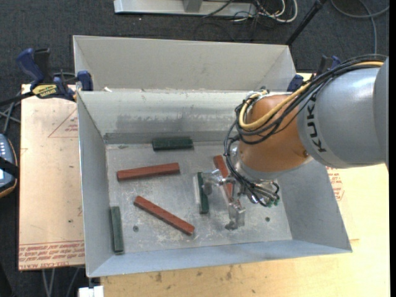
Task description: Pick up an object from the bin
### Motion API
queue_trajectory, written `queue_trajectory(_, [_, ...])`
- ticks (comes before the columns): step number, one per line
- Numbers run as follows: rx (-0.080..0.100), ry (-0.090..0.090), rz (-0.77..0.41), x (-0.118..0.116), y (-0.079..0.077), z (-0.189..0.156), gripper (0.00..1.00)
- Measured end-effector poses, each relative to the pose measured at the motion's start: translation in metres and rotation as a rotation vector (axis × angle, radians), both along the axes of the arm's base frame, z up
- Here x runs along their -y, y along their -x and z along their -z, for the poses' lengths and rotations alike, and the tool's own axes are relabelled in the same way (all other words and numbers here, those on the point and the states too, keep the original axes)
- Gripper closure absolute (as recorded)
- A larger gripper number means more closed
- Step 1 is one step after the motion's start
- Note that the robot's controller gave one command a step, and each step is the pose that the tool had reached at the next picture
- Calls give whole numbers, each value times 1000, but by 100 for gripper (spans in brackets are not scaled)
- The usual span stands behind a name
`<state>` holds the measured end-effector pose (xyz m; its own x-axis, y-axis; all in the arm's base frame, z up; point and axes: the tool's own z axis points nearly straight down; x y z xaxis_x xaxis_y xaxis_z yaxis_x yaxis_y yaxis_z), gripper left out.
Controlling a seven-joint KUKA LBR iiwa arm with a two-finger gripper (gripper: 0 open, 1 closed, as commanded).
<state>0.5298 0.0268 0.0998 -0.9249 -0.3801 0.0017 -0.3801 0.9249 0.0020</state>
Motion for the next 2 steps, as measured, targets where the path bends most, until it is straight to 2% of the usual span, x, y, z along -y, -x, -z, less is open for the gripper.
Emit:
queue_trajectory(1, [2,1,-2,-39,15,-2,0])
queue_trajectory(2, [4,-2,-126,-71,8,9,0])
